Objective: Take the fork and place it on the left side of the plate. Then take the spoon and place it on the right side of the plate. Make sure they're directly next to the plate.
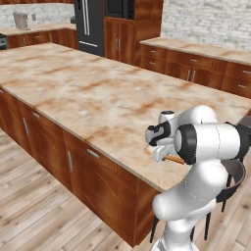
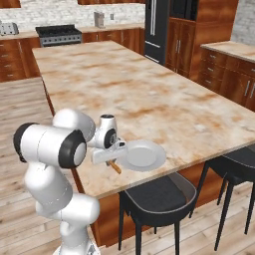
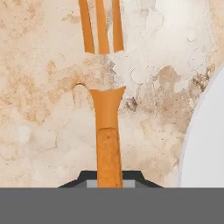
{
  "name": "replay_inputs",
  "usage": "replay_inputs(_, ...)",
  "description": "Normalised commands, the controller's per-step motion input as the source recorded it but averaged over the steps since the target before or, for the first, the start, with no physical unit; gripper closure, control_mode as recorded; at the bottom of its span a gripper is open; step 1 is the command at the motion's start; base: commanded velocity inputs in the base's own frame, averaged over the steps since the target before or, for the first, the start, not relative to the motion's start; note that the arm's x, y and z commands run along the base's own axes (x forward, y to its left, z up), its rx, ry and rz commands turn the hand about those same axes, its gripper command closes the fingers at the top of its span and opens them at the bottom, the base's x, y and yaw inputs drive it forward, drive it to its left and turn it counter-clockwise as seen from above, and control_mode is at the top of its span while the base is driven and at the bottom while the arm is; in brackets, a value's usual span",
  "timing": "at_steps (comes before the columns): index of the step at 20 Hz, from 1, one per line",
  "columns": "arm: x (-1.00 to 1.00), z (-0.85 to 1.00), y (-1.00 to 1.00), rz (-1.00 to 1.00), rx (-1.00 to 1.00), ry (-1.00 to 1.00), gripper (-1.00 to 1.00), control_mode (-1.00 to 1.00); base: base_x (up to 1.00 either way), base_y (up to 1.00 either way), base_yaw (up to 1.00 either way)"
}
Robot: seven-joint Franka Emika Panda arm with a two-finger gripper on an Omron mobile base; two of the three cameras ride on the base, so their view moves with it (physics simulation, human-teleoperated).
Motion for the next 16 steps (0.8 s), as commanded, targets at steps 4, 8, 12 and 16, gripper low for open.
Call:
replay_inputs(4, 0.09, -0.23, 0.0, 0.01, 0.01, 0.08, 1.0, -1.0, 0.0, 0.0, 0.0)
replay_inputs(8, 0.0, -0.18, 0.0, 0.0, 0.0, 0.05, -1.0, -1.0, 0.0, 0.0, 0.0)
replay_inputs(12, 0.0, 0.0, 0.0, 0.0, 0.0, 0.02, -1.0, -1.0, 0.0, 0.0, 0.0)
replay_inputs(16, -0.01, 0.13, 0.02, 0.0, 0.0, 0.0, -1.0, -1.0, 0.0, 0.0, 0.0)
